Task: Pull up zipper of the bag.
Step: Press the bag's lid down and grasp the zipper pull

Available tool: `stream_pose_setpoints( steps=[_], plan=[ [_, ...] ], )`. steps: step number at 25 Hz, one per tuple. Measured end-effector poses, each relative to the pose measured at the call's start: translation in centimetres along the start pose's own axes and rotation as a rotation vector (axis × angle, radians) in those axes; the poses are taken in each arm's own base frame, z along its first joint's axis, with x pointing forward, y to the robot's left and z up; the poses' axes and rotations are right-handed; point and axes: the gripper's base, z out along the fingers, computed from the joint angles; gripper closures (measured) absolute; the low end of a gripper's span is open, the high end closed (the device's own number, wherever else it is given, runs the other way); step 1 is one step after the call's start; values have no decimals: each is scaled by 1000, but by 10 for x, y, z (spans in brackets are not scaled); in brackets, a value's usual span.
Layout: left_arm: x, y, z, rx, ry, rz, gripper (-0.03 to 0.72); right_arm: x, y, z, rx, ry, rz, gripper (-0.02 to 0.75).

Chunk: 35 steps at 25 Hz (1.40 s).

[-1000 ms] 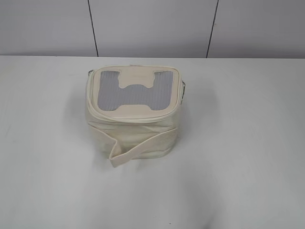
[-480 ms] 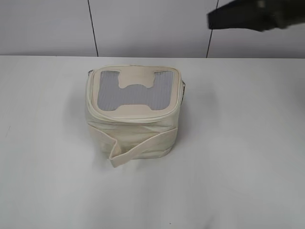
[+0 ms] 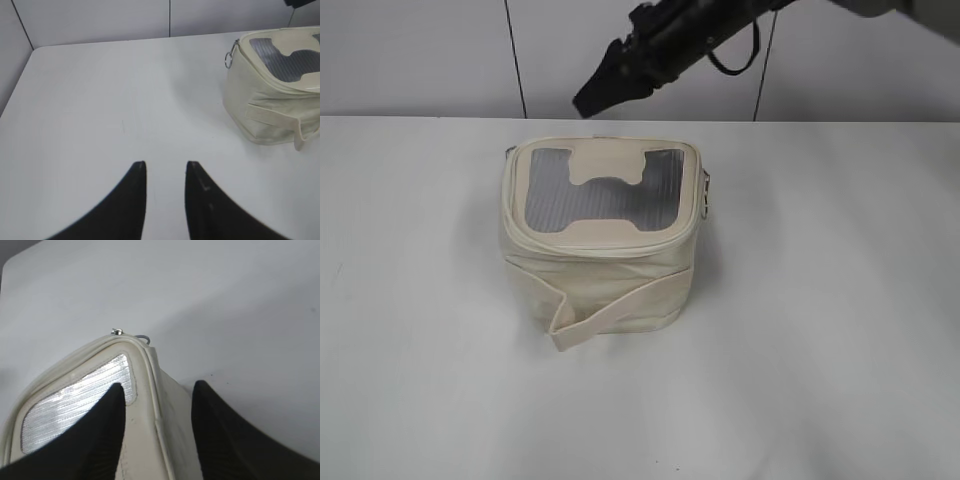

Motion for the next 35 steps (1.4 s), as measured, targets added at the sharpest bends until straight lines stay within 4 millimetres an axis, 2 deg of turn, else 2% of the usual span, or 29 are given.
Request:
stream_pose_setpoints(
  steps=[3,6,12,13,16,17,22,24,28,35],
  plan=[
    [-1,0,2,1,16,-2,481,-5,0,29,-24,49,-27,383],
    [-3,1,7,2,45,-5,480,-5,5,49,-42,68,-37,383],
    [-10,3,19,7,120,-16,471,1,9,65,-52,111,-20,394],
    [-12,3,21,11,119,-21,468,2,8,66,-49,118,-18,426],
    [-30,1,32,48,88,-45,445,4,8,67,-45,134,-17,629],
    [-37,0,38,76,80,-53,436,4,8,67,-43,139,-16,671],
    [-70,-1,94,179,41,67,358,5,8,67,-41,143,-13,680],
    [-79,3,125,180,42,158,319,5,8,67,-42,143,-13,680],
    [-81,6,196,272,160,260,286,4,8,67,-42,142,-13,681],
    [-83,6,290,477,217,520,277,4,8,67,-44,142,-9,681]
  ],
)
